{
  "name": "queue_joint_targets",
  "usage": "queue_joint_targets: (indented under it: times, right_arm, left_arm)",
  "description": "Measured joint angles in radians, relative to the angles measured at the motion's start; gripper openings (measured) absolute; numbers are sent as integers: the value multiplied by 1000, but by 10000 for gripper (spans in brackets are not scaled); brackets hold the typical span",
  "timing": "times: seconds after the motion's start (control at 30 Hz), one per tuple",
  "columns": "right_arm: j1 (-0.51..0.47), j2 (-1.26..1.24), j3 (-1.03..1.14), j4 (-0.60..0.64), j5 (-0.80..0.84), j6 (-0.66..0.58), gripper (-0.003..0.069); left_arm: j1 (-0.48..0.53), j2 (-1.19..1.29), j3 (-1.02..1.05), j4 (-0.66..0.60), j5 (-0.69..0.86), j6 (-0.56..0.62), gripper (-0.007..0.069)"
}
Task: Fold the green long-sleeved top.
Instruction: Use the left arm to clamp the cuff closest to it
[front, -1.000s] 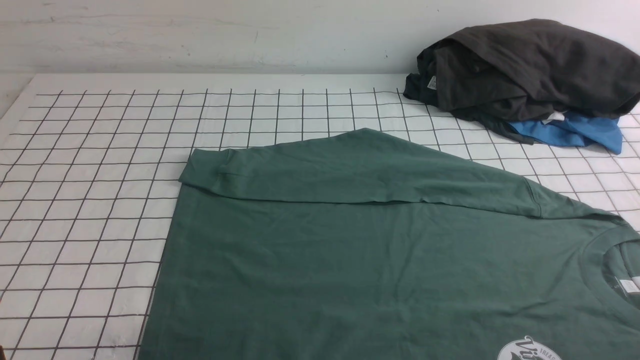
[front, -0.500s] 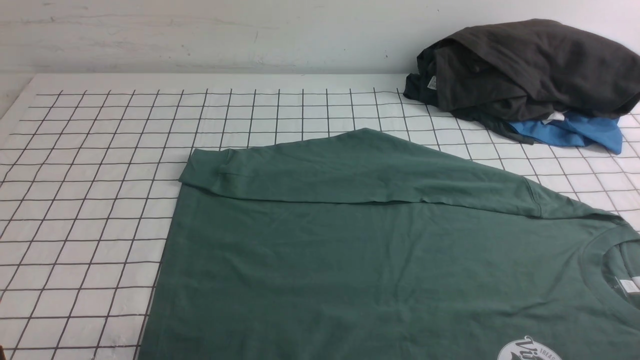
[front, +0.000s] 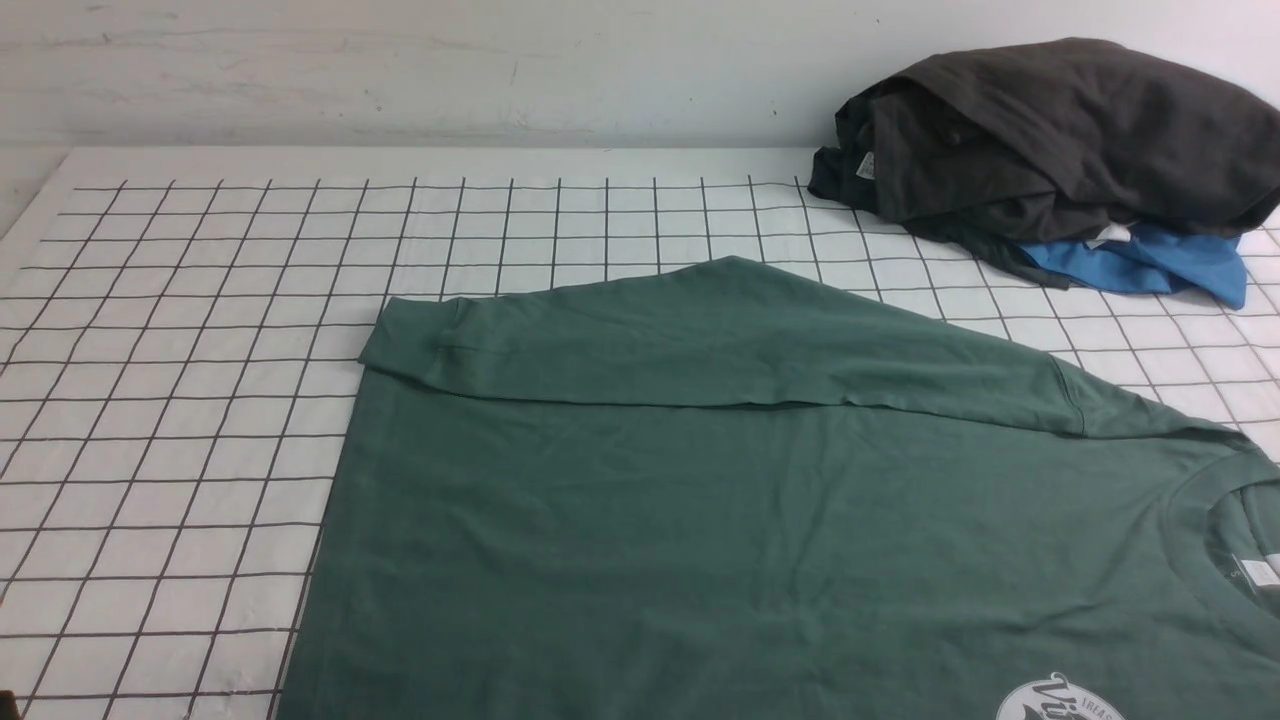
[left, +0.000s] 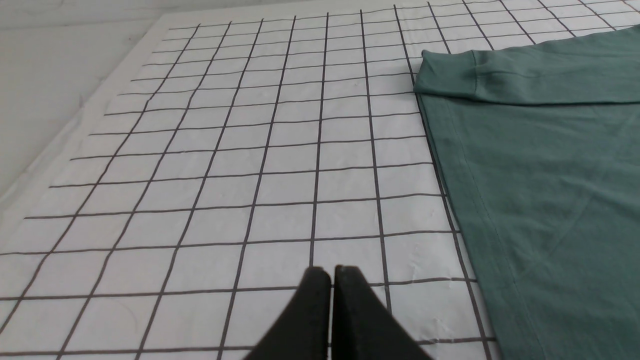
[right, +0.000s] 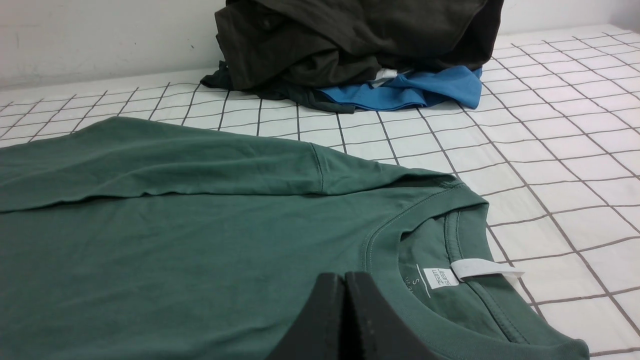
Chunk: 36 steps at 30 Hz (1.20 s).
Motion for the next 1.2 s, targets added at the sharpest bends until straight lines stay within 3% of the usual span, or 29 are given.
queue_joint_targets:
  times: [0.9, 1.0, 1.07, 1.1, 1.13, 1.17, 1.2]
  right_arm:
    - [0, 0, 0, 0, -1, 9, -15]
    - [0, 0, 0, 13, -2, 17, -15]
    - [0, 0, 0, 114, -3, 77, -15]
    - [0, 0, 0, 125, -3, 83, -15]
    - [0, 0, 0, 250, -3, 142, -15]
    - [0, 0, 0, 250, -3, 150, -15]
    - [0, 0, 1, 378, -2, 215, -15]
  left_arm:
    - [0, 0, 0, -39, -17, -14, -7]
    - [0, 0, 1, -163, -44, -83, -7]
    - [0, 0, 1, -376, -79, -213, -7]
    - [0, 0, 1, -397, -81, -237, -7]
    - [0, 0, 1, -582, -89, -328, -7]
    - [0, 0, 1, -602, -88, -338, -7]
    - [0, 0, 1, -728, -89, -392, -7]
